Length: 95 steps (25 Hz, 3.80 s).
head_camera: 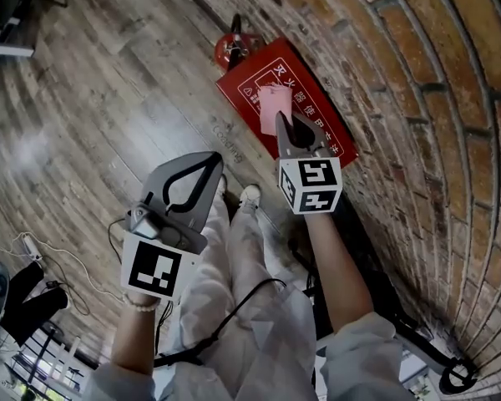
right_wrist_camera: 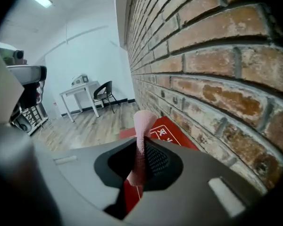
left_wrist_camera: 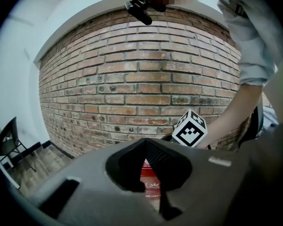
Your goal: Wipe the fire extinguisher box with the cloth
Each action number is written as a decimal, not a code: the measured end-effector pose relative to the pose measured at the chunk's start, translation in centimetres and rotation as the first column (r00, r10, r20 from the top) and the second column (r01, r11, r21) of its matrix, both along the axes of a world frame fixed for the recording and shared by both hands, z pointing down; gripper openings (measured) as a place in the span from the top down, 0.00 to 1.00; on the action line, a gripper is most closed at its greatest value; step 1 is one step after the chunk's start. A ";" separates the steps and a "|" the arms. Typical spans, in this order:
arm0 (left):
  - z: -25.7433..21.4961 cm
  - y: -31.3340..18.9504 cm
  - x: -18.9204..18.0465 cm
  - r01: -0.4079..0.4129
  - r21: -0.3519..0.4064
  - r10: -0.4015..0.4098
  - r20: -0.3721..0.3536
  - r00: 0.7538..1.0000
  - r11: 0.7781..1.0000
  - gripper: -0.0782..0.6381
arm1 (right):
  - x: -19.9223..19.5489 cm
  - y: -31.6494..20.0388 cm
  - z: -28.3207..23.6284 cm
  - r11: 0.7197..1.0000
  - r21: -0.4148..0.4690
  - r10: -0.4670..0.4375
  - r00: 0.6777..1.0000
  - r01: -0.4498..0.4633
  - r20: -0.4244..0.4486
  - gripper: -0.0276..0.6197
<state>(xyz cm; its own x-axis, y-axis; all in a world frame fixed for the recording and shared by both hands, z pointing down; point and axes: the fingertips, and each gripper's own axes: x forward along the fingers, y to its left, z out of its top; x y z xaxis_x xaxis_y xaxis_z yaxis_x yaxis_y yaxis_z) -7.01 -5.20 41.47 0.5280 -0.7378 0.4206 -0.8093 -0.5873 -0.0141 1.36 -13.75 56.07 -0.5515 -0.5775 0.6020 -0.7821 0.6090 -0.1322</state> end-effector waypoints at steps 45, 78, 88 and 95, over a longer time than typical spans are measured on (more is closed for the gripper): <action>2.5 0.6 -4.3 0.037 -0.045 -0.036 0.009 0.999 0.998 0.89 | -7.3 -3.3 7.5 0.996 -0.072 0.046 0.987 -0.057 -0.151 0.91; 2.7 0.6 0.9 -0.071 -0.042 0.071 -0.001 0.997 0.997 0.89 | 0.6 1.1 7.6 0.982 -0.083 0.155 0.972 -0.172 -0.176 0.91; 2.7 0.6 2.7 -0.106 -0.037 0.106 -0.003 0.994 0.994 0.89 | 3.2 3.0 7.6 0.978 -0.083 0.170 0.966 -0.189 -0.194 0.91; 2.8 0.8 3.7 -0.132 -0.040 0.133 0.007 0.991 0.990 0.89 | 5.2 4.2 7.4 0.977 -0.080 0.178 0.961 -0.198 -0.210 0.91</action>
<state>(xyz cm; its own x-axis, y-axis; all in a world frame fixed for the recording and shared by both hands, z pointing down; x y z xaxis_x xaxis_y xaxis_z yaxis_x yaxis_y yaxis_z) -3.33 -4.44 44.24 0.6162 -0.6443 0.4530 -0.7241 -0.6897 0.0040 6.59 -9.52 63.48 -0.3011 -0.5907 0.7486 -0.8977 0.4403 -0.0136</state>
